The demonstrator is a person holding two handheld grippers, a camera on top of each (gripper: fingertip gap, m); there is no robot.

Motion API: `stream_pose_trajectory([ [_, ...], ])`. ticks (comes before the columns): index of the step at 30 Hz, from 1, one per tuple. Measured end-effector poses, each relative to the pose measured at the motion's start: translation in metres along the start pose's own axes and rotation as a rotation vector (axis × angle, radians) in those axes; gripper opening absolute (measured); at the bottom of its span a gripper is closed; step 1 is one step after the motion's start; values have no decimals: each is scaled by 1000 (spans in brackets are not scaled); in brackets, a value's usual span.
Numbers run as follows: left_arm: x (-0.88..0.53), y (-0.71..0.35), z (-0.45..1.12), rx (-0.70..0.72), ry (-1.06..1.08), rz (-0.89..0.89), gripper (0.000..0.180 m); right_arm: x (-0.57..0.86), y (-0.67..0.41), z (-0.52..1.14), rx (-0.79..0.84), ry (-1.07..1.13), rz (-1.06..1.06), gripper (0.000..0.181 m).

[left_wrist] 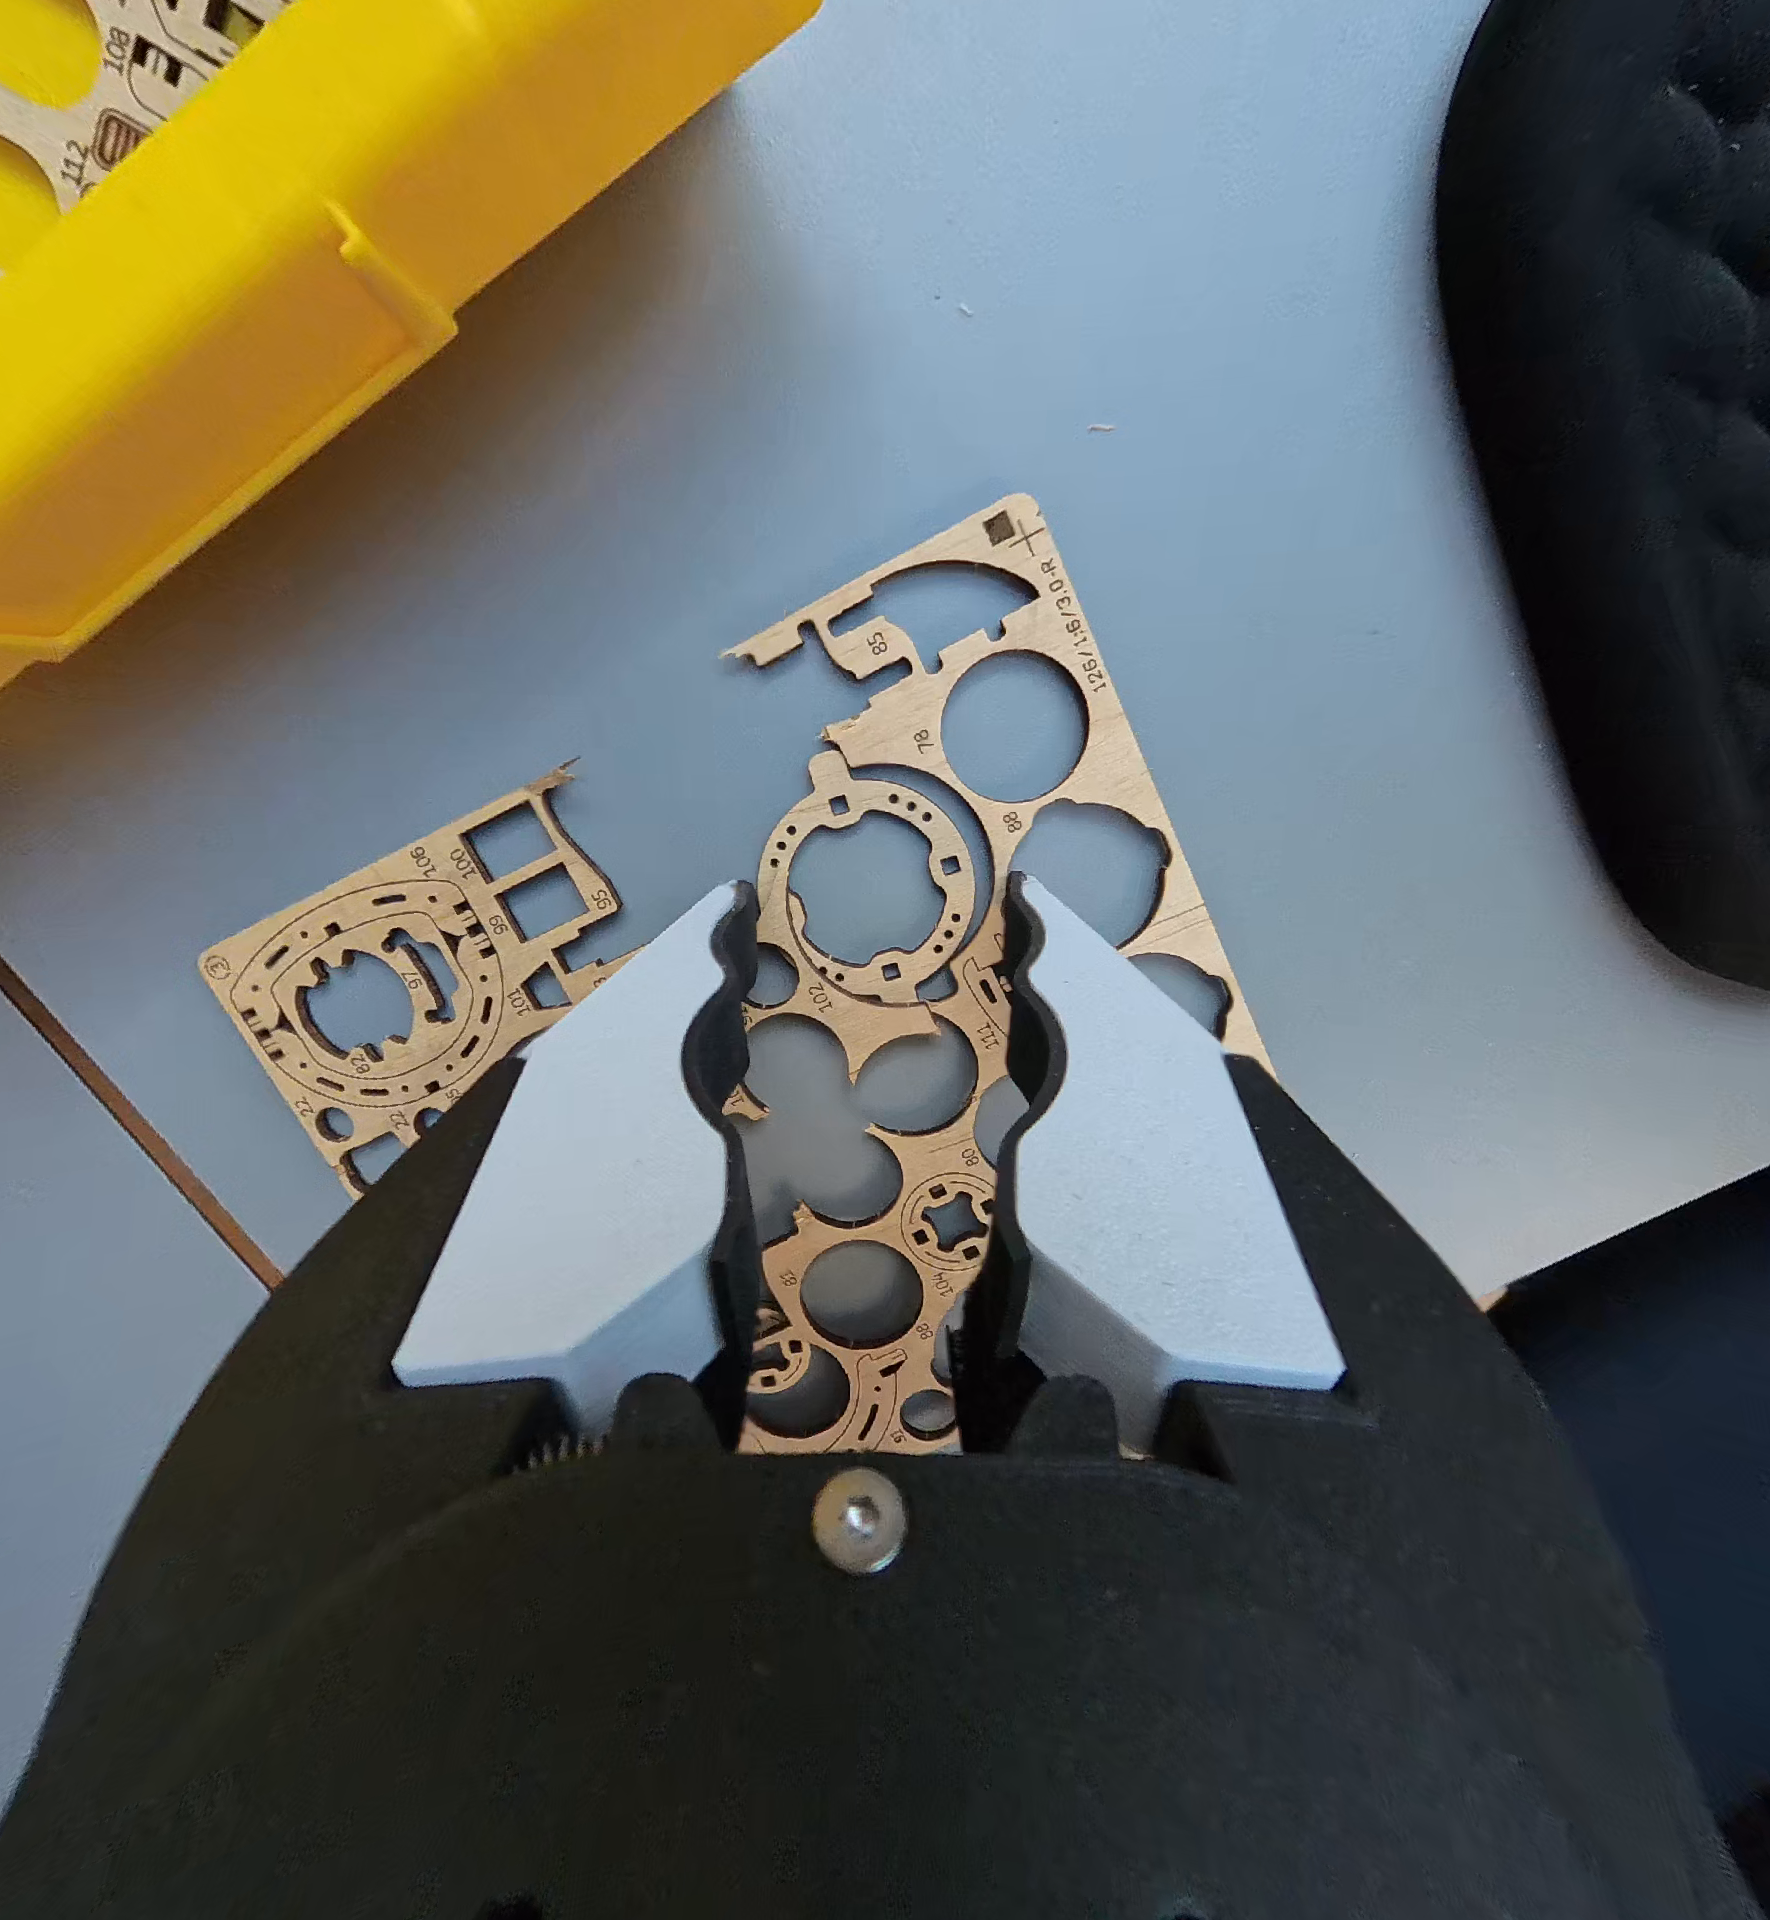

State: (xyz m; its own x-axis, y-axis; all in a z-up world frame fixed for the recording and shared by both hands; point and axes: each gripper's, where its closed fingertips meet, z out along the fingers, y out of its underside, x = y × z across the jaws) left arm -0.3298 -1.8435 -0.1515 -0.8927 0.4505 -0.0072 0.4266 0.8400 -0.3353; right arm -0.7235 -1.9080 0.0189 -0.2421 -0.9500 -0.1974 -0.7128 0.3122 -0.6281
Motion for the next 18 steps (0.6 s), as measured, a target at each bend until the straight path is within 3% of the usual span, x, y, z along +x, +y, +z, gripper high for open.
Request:
stream_pose_trajectory([
  [8, -10, 7, -16, 78, -30, -109, 52, 1, 5, -6, 1, 11, 11, 56],
  [13, -27, 30, -33, 79, -169, -192, 54, 2, 8, -10, 6, 26, 17, 56],
  [18, -9, 53, -48, 150, -105, -412, 89, 4, 12, -14, 10, 41, 35, 56],
])
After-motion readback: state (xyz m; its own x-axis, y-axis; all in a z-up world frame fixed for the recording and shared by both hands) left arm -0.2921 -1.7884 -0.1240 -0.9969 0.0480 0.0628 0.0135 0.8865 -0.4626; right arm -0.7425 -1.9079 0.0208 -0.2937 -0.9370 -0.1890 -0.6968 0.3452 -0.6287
